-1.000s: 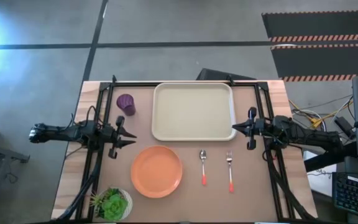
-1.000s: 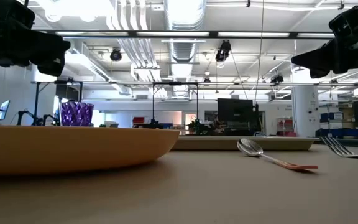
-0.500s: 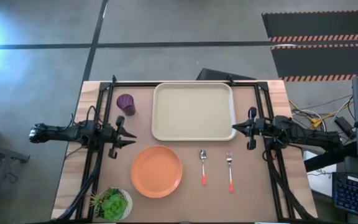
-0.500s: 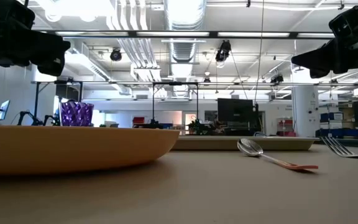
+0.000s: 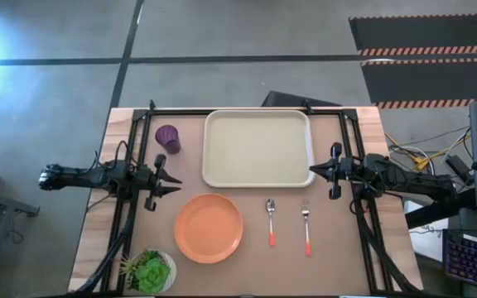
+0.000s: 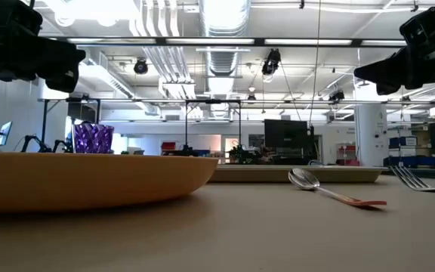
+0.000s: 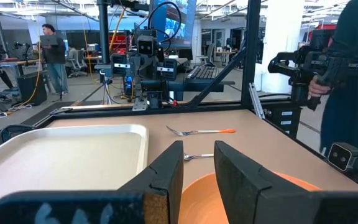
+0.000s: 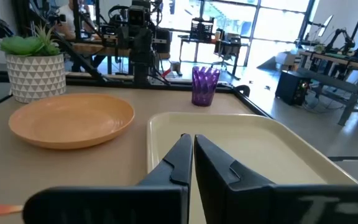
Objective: Pick and place plate/cup/fork/spoon on tray
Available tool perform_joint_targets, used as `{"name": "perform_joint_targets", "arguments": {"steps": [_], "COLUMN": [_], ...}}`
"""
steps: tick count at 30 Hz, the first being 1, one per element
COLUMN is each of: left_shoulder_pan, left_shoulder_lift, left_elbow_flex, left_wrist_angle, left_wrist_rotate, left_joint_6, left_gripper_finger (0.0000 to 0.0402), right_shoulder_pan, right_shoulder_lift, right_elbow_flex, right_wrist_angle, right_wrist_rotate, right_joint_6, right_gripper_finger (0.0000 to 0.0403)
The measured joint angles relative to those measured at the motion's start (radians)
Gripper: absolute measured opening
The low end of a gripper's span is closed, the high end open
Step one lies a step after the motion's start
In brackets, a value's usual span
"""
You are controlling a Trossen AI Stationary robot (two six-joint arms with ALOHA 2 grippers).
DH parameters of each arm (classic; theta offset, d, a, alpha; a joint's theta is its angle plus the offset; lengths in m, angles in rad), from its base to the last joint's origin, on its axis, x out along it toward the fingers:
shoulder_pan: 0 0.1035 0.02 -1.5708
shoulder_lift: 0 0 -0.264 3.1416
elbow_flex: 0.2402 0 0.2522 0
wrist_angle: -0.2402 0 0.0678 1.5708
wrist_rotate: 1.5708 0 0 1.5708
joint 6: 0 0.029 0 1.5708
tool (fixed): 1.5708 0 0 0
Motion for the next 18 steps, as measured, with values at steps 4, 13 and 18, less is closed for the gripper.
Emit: {"name": "perform_joint_targets", "arguments": {"steps": [4,13,18], "left_shoulder_pan": [0.0,0.0,0.0], "left_shoulder_lift": [0.0,0.0,0.0], "left_elbow_flex": [0.0,0.0,0.0], "left_wrist_angle": [0.0,0.0,0.0], "left_wrist_rotate": [0.0,0.0,0.0], "left_joint_6": [0.0,0.0,0.0], "left_gripper_finger": [0.0073,0.0073,0.0073], "right_shoulder_pan": [0.0,0.0,0.0], "right_shoulder_lift": [0.0,0.001,0.001], "right_elbow_flex": [0.0,0.0,0.0], "right_wrist_angle": [0.001,0.072,0.22], "right_wrist_rotate": [0.005,0.148,0.288], "right_joint_6": [0.142,0.314,0.461], "right_gripper_finger": [0.0009,0.0009,0.0009]}}
